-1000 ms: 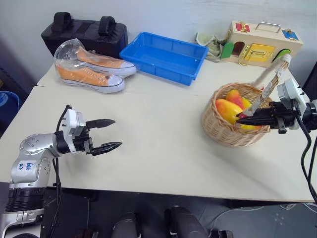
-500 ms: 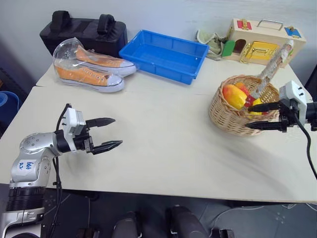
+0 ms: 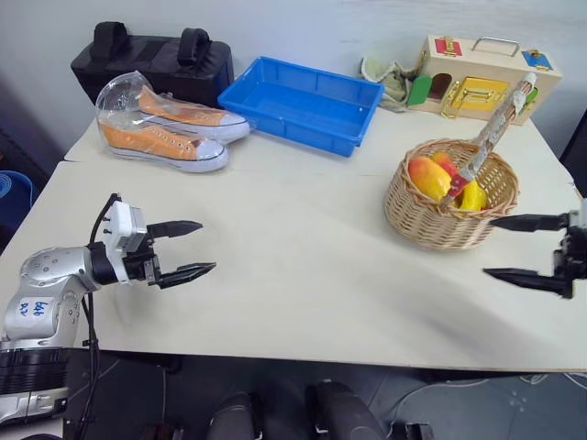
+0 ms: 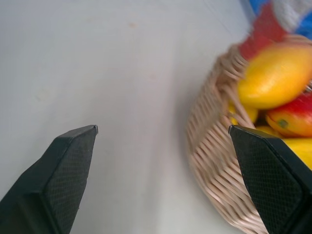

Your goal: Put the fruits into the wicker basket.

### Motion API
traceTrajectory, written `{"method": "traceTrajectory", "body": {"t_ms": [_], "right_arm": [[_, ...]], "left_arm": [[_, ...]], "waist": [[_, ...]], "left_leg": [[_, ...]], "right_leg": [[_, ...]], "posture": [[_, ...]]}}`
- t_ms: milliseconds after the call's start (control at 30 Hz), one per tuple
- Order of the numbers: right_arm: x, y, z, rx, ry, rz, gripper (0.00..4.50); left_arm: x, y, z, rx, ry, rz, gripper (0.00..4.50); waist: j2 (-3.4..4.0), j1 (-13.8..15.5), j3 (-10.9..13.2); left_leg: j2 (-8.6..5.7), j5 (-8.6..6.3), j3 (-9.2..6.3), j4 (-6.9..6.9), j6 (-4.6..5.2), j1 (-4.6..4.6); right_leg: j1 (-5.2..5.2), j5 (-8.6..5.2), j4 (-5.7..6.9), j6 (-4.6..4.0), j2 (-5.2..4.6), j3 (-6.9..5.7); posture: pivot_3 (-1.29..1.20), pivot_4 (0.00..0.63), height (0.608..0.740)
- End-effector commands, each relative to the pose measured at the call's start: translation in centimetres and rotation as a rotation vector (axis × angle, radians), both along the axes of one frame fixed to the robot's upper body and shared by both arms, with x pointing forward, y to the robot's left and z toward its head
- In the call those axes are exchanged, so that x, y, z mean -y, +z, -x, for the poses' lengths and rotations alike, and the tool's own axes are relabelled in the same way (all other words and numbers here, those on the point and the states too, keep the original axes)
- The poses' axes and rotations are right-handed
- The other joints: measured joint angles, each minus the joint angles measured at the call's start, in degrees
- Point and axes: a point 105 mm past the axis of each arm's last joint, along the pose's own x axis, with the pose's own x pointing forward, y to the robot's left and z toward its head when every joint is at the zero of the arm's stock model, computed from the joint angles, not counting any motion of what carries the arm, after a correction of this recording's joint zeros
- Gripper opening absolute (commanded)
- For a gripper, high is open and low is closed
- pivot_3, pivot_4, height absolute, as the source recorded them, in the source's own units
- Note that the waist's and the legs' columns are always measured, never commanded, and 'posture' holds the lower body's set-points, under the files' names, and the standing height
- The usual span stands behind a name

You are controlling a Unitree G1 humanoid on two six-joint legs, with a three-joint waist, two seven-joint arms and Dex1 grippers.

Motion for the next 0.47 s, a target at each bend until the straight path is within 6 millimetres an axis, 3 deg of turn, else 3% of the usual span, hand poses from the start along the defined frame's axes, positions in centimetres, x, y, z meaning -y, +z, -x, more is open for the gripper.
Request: {"method": "traceTrajectory", "body": {"t_ms": [33,133,267,467], "right_arm": [[-4.8,-0.1,0.5,0.126,0.104,-0.066,4.48],[-8.2,-0.9,-1.1,0.257,0.108,-0.161,4.48],[-10.8,-2.9,-2.2,0.287,0.137,-0.202,4.48],[-11.1,-5.6,-2.5,0.26,0.173,-0.159,4.48]], "left_arm": [[-1.3,-0.1,0.8,0.031,0.048,-0.075,4.5],[-2.3,-1.2,1.4,0.027,0.107,-0.117,4.5],[-2.6,-2.4,2.1,0.044,0.142,-0.156,4.5],[-1.3,-2.0,1.7,0.12,0.145,-0.147,4.5]], "waist": [[0.0,-0.1,0.0],[-0.03,0.0,0.0],[-0.04,0.6,0.0],[-0.04,1.9,0.0]], "left_leg": [[0.0,0.0,0.0,-0.01,0.0,0.0],[0.0,0.01,-0.01,0.02,-0.03,0.02],[-0.04,0.03,-0.01,0.01,-0.01,-0.01],[-0.06,-0.08,0.01,0.06,0.15,-0.07]], "right_leg": [[-0.03,0.0,0.07,0.0,0.0,0.0],[-0.06,0.0,0.19,0.0,-0.02,-0.01],[-0.1,0.01,0.23,-0.02,-0.07,-0.07],[-0.07,0.01,0.04,-0.02,-0.13,-0.1]], "posture": [[0.0,0.15,0.74],[0.0,0.15,0.74],[0.0,0.15,0.74],[0.0,0.15,0.74]]}}
